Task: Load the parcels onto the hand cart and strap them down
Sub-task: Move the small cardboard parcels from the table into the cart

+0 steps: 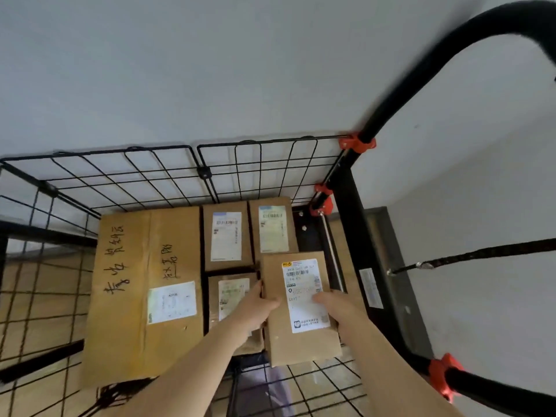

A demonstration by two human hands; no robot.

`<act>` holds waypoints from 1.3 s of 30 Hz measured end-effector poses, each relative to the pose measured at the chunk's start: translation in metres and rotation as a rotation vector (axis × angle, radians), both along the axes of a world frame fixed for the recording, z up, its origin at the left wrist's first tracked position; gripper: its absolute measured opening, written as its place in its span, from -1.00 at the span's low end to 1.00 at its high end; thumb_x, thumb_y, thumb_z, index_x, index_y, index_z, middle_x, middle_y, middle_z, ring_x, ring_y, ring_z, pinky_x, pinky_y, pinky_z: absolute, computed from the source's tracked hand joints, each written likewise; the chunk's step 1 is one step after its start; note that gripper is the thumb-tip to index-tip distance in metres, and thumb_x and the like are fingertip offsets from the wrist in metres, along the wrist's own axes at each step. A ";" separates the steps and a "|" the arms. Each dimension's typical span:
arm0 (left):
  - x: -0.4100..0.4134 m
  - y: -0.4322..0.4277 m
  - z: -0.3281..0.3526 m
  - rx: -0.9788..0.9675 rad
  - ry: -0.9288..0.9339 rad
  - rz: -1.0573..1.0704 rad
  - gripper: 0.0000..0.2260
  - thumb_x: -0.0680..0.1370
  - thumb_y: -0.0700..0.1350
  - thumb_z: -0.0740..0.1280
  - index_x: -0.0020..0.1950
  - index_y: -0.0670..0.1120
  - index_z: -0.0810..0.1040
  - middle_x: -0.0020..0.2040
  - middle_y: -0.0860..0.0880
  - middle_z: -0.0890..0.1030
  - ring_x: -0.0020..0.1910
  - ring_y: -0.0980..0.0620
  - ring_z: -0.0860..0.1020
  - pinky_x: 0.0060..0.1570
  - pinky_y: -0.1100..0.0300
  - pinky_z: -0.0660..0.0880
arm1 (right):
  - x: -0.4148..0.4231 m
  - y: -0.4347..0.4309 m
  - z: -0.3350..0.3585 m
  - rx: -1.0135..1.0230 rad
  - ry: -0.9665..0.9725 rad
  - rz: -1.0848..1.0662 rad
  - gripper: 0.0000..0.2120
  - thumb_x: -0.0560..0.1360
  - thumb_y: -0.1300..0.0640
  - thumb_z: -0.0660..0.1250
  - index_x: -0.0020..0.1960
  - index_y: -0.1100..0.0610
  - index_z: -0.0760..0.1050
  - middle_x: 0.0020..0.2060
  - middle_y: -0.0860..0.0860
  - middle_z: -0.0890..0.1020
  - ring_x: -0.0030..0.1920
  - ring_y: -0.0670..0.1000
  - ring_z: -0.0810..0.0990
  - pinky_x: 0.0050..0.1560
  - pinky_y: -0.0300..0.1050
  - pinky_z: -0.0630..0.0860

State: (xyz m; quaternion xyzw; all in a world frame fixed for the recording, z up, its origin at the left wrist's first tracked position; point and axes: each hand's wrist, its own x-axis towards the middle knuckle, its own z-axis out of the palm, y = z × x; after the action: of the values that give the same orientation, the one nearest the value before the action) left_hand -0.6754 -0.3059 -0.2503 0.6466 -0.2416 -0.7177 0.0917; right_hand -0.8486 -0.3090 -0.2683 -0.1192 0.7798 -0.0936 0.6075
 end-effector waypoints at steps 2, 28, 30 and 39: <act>-0.008 0.001 -0.017 0.051 -0.019 0.007 -0.58 0.58 -0.18 0.26 0.43 -0.03 0.27 0.23 -0.04 0.51 0.03 0.06 0.45 -0.03 0.19 0.38 | -0.002 -0.001 -0.021 0.038 0.018 0.051 -0.62 0.49 0.24 0.31 0.29 0.25 0.40 0.10 0.17 0.60 0.06 0.15 0.61 -0.03 -0.03 0.58; -0.004 -0.005 -0.080 -0.053 -0.377 -0.448 -0.52 0.58 -0.16 0.19 0.49 -0.14 0.19 -0.04 -0.03 0.53 -0.20 0.11 0.48 -0.27 0.37 0.38 | 0.002 -0.014 -0.094 0.096 0.011 0.232 -0.58 0.49 0.29 0.26 0.34 0.19 0.34 0.18 0.14 0.57 0.11 0.17 0.59 0.14 0.11 0.55; 0.002 -0.004 -0.073 -0.073 -0.394 -0.471 -0.56 0.58 -0.15 0.19 0.46 -0.11 0.24 0.16 -0.05 0.54 -0.17 0.13 0.49 -0.18 0.31 0.43 | 0.004 -0.015 -0.087 0.071 0.057 0.279 -0.46 0.48 0.28 0.26 0.44 0.17 0.23 0.22 0.14 0.54 0.12 0.16 0.58 0.12 0.08 0.56; 0.050 -0.003 -0.026 -0.142 -0.431 -0.545 -0.66 0.59 -0.07 0.17 0.37 -0.01 0.35 0.10 0.03 0.50 -0.17 0.08 0.54 -0.10 0.18 0.52 | 0.013 -0.012 -0.022 -0.066 0.163 0.504 -0.57 0.50 0.25 0.22 0.36 0.13 0.38 0.19 0.09 0.57 0.08 0.09 0.58 -0.13 -0.15 0.52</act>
State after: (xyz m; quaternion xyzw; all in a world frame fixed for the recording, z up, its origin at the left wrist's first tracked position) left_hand -0.6255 -0.3089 -0.2764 0.6868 -0.4685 -0.5444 -0.1114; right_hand -0.8355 -0.3211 -0.2899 -0.3364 0.7683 0.0453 0.5427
